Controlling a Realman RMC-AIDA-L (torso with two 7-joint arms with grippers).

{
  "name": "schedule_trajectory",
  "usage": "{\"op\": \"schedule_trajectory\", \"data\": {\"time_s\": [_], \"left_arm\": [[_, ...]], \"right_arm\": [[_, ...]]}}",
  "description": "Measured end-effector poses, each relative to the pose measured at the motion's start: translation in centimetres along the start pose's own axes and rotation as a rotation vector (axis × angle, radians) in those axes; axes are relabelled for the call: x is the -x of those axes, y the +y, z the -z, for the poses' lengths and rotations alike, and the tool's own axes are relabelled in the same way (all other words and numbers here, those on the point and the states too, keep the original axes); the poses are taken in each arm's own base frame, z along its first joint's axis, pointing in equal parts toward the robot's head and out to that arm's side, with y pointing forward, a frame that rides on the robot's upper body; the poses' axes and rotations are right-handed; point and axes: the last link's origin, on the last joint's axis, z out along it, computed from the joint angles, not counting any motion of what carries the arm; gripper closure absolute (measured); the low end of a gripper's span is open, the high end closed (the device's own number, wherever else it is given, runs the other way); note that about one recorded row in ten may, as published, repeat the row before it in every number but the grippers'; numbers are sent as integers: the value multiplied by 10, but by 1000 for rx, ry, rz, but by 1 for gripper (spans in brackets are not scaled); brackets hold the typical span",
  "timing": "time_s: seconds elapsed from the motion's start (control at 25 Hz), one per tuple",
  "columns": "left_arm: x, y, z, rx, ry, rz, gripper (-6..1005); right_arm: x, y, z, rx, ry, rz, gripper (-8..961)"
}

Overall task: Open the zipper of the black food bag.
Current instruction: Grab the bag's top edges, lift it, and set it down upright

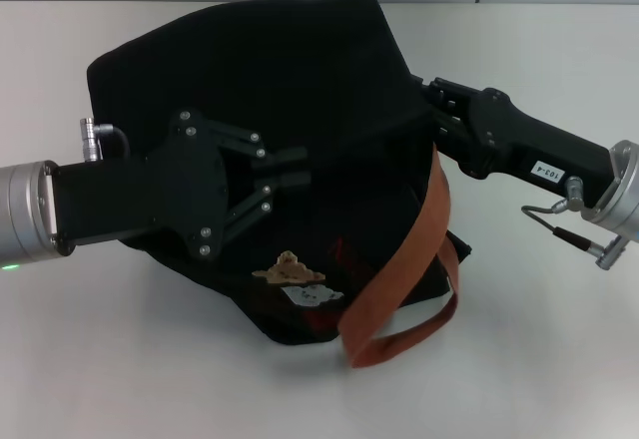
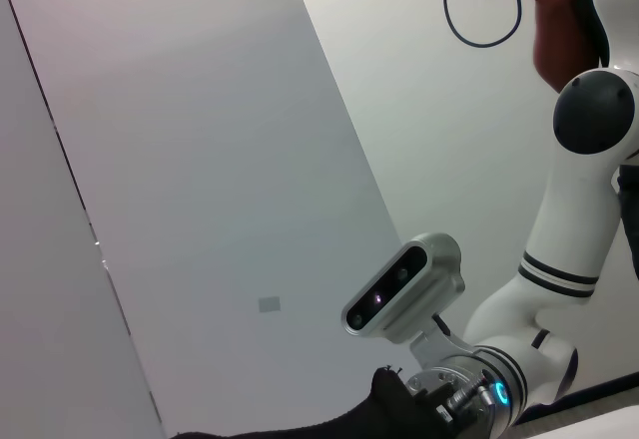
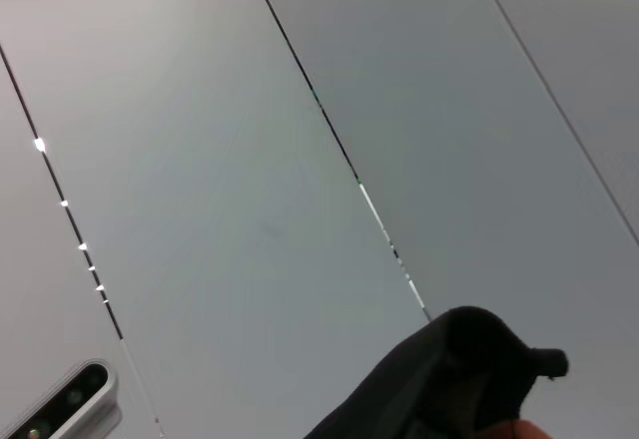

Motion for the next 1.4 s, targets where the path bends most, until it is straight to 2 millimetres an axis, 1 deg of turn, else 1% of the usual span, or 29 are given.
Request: {"op": "schedule_trajectory", "data": {"time_s": [0.2,0.28,0.6,0.88,1.2,1.4], "left_arm": [[0,0,0,0,0,2,906],[1,1,-1,0,1,3,906],[1,2,-2,8,0,-2,906],[2,2,-1,2,1,-1,906],[2,3,1,-8,1,-2,907],[1,2,3,-29,9,-14,907]], "right_arm": [[-1,0,-6,16,30,-6,589],[-3,-1,-11,23,58,-5,609],[-3,-2,-16,27,75,-3,689],[-5,-1,-17,35,89,-3,800],[-7,0,-13,32,84,-2,954],[-7,-1,-8,9,66,-5,955]]}}
